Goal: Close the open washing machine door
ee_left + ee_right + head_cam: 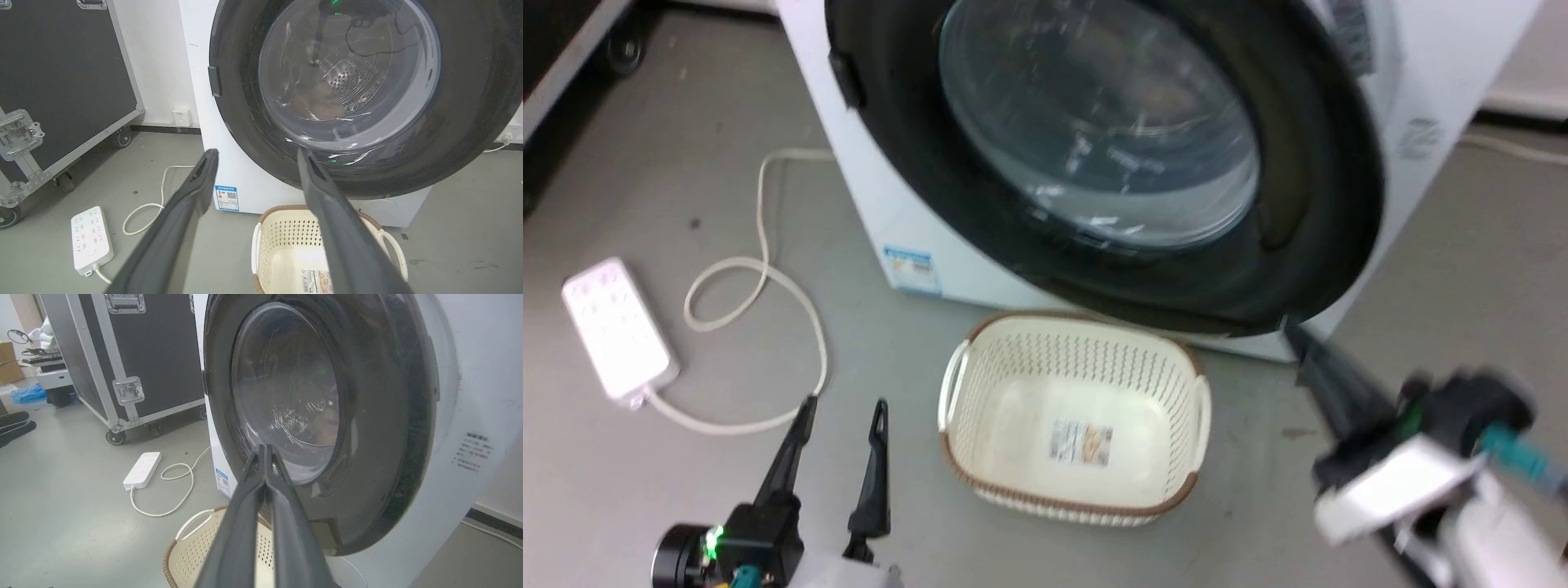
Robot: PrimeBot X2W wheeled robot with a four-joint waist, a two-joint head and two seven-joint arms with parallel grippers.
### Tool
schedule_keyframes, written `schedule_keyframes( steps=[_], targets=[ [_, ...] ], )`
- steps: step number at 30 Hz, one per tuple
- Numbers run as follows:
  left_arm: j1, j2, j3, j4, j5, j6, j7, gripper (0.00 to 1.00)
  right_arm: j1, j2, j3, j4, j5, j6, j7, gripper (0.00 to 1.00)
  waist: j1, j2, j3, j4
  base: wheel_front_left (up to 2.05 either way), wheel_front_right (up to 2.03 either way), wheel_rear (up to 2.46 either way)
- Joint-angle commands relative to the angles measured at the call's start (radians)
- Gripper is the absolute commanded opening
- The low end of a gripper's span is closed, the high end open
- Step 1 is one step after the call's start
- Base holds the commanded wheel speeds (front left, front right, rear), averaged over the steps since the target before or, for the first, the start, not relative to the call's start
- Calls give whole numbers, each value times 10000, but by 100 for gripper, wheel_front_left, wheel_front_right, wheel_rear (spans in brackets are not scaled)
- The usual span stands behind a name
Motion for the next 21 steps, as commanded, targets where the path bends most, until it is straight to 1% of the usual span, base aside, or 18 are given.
schedule_keyframes(
  steps=[1,6,12,17,21],
  targets=[
    [-251,-57,-3,-11,13,-51,-43,100,-600,-365,91,56,251,8,244,0,-2,-1,566,355,0,0,0],
    [-682,-303,-101,-20,71,-60,-43,100,-2219,-1415,357,701,1239,8,962,0,-2,-1,1168,676,0,0,0],
    [-1116,-508,-201,-49,115,-90,-43,100,-3961,-2607,574,1678,2073,8,1336,0,-2,-1,1766,1027,0,0,0],
    [-1309,-621,-257,-16,188,-27,-43,100,-5188,-3101,586,2680,2747,8,1504,0,-2,-1,2058,1232,0,0,0],
    [-1422,-681,-257,-50,216,25,-43,100,-6057,-3258,508,3491,3078,8,1657,0,-2,-1,2196,1327,0,0,0]
  ],
)
